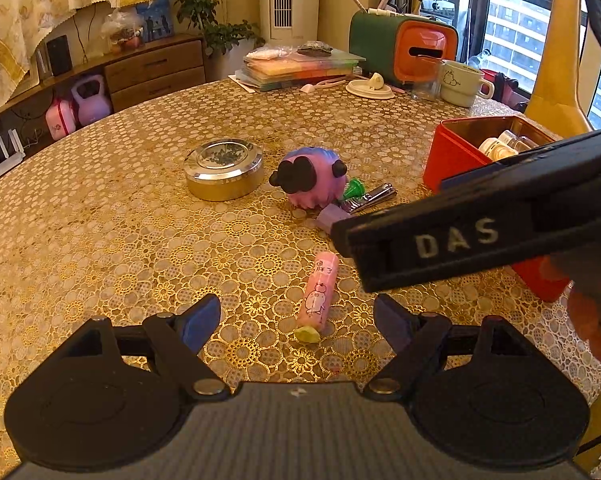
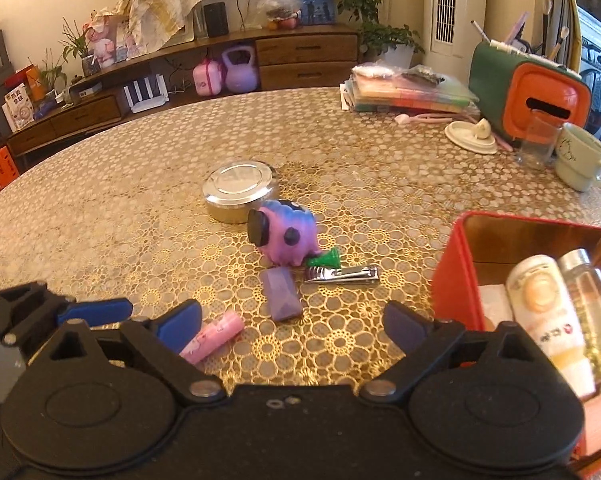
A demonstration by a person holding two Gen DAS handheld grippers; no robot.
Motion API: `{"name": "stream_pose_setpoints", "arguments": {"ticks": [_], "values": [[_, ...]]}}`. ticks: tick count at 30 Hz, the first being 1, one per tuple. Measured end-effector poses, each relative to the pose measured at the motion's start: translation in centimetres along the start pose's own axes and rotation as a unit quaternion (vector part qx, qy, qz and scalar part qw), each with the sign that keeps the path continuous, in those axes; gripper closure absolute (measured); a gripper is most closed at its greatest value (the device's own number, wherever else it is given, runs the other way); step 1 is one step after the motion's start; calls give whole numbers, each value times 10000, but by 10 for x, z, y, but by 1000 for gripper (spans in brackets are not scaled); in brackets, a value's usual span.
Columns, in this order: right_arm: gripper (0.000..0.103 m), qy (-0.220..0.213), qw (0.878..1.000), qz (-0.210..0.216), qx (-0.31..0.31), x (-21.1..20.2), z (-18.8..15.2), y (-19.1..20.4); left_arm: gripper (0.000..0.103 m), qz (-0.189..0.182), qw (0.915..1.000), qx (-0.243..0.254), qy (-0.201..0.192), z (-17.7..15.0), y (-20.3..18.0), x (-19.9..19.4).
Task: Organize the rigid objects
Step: 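Grasp the pink tube with the left tool while the right tool grasps the purple block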
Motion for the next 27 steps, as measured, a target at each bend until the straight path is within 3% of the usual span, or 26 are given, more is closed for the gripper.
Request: {"name": "stream_pose_setpoints", "arguments": {"ticks": [3,5,9,11,17,18,22,23,25,27], "values": [[14,59,10000,29,27,9,0,1,20,16,10000,6,-42,0,0,3],[17,104,9999,50,12,14,0,2,28,-21,10000,36,-38,0,-1,6],[31,188,9997,133,-2,21,0,5,35,-11,9999,117,-54,0,-4,8],[34,217,9996,154,22,24,-1,5,47,-43,9999,150,-44,0,-5,9],[51,272,9994,217,71,30,0,7,67,-88,9995,287,-95,0,-9,10],[57,290,9993,232,72,31,-1,8,68,-85,9994,318,-104,0,-9,9],[63,280,9993,214,98,32,-1,8,76,-139,9992,353,-116,-1,-12,9],[67,272,9993,215,107,32,-1,8,81,-177,9992,333,-111,-1,-11,9],[82,287,9992,230,141,33,0,6,81,-195,9993,305,-93,-1,-11,9],[82,249,9994,206,129,32,0,6,88,-183,9993,304,-90,-1,-11,8]]}}
Point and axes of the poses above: each gripper's, at about its wrist camera, not at the fingertips, and x roughly the way its jaws point, y to its left, z to its top, the point moved 5 cm from there along x, roughly the way its jaws point, and after that the axes turned 6 degrees about x, right-handed, at the moved point
